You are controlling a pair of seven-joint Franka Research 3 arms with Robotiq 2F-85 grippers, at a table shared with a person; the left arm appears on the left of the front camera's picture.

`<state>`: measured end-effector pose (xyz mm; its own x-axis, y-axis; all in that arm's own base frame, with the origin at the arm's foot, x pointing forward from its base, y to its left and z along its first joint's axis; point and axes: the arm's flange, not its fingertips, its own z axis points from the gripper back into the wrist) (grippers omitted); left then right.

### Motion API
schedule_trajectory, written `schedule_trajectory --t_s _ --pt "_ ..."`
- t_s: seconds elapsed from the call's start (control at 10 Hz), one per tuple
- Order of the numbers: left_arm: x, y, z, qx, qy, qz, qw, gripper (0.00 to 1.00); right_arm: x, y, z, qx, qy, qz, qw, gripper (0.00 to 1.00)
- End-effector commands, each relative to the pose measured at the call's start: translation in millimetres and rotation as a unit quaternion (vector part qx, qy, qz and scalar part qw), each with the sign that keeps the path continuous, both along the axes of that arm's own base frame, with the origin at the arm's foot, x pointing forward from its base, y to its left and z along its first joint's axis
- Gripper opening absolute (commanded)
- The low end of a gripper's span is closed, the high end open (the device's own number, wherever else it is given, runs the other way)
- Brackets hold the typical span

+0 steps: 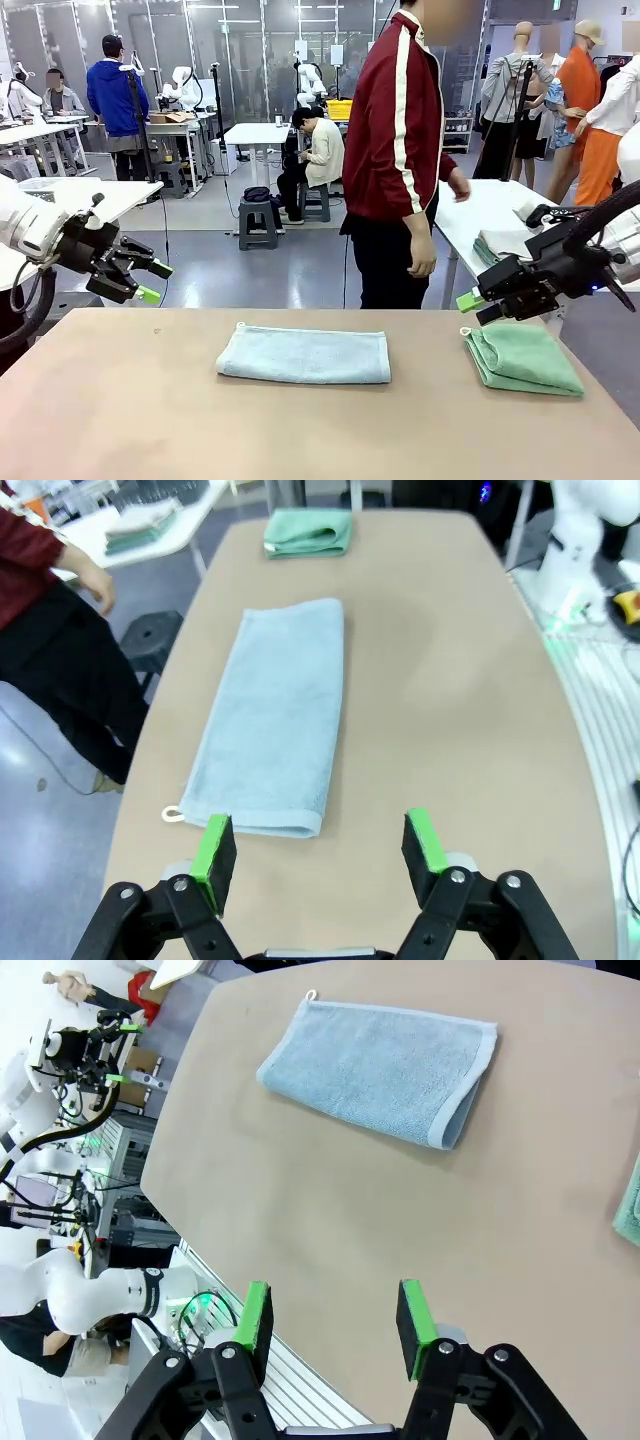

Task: Fold the towels and place them in the basket.
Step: When a person lays out a Towel with hook on the table, fold it in half twice.

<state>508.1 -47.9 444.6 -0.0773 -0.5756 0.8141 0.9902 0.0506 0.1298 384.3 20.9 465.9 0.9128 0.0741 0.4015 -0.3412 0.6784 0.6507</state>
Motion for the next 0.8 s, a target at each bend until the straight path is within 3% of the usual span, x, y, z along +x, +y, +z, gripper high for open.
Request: schedule_trajectory --t_s 0.0,0.3,0.5,0.7 --pt "0.8 4.7 0.8 -0.003 -0.002 0.007 1.0 0.85 24.7 19.1 1.6 -0.016 0.039 -0.011 0.999 0.63" --pt "0.8 4.7 0.8 -0.003 -0.002 0.007 1.0 0.85 87.8 74.9 -28.9 -0.078 0.11 -0.105 0.985 0.63" --pt "0.8 4.7 0.8 -0.003 -0.002 0.007 1.0 0.85 123.5 103.8 -63.1 -0.139 0.147 -0.129 0.971 0.63" --pt "0.8 4.7 0.8 -0.003 -0.002 0.007 1.0 0.85 138.0 125.6 -92.1 -0.173 0.178 -0.14 0.958 0.63"
